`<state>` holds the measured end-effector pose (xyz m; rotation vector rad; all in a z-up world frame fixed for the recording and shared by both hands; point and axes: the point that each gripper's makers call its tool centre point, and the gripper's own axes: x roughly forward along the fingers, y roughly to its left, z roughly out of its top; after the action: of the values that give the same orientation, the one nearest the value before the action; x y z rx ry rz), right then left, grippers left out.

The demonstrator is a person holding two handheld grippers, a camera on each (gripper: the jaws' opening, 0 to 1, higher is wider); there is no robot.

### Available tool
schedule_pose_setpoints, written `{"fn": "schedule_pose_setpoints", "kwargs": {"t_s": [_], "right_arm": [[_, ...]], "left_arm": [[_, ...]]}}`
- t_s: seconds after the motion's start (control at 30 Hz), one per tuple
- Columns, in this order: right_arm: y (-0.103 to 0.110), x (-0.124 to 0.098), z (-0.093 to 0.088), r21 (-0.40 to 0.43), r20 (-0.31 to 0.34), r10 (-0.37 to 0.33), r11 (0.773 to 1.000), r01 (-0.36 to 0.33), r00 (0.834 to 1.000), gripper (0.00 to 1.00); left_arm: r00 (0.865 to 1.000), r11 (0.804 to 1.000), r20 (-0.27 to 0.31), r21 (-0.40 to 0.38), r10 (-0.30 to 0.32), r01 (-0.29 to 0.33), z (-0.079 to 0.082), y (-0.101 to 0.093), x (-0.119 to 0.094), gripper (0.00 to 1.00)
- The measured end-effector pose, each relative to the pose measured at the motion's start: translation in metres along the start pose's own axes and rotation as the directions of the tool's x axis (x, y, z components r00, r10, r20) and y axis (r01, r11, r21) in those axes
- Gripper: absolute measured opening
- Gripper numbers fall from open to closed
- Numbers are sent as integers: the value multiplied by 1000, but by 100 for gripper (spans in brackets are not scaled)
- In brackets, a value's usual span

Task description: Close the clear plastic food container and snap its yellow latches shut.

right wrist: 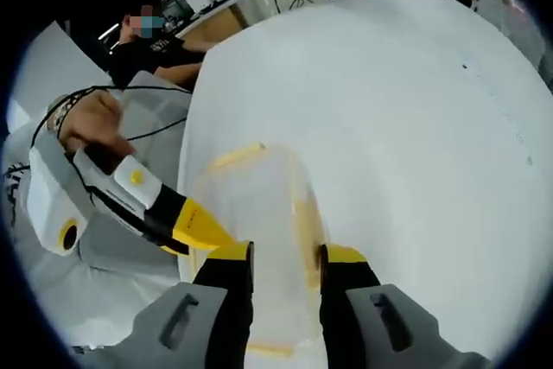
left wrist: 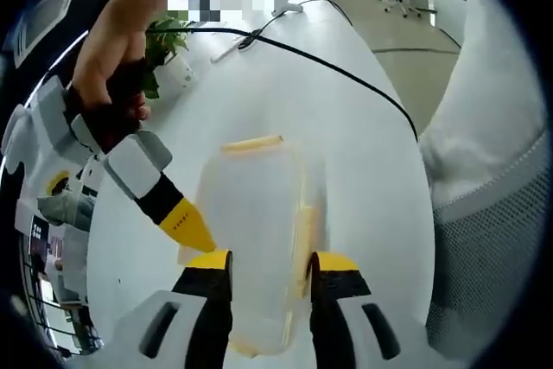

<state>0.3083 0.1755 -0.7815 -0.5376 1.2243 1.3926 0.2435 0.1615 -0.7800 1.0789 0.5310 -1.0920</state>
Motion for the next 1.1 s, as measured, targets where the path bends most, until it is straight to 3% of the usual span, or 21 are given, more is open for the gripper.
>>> {"fn": "schedule_pose_setpoints", "kwargs": {"t_s": [0.13,0.47,0.5,0.57,0.83,1.1], "right_arm": [[1,2,1,-2,-84,-4,1000,4,996,24],[0,2,-1,-12,-142,35,999,-37,989,22],[6,4,-4,21,-158,67,998,-65,985,20],[5,4,-4,0,-178,78,997,-79,981,20],[4,3,-4,-10,-164,84,996,-87,983,23],[7,0,-1,-114,-119,7,993,-21,993,23]], "left_arm": [[1000,1000,0,8,0,0,0,0,0,28],[1000,998,-10,52,28,-27,1,0,4,30],[1000,998,-9,53,15,-15,0,-1,3,30],[1000,998,-1,64,11,-11,2,-3,2,31],[999,996,-7,81,39,-39,2,-2,3,31],[997,993,-5,90,73,-72,4,-2,4,32]]}}
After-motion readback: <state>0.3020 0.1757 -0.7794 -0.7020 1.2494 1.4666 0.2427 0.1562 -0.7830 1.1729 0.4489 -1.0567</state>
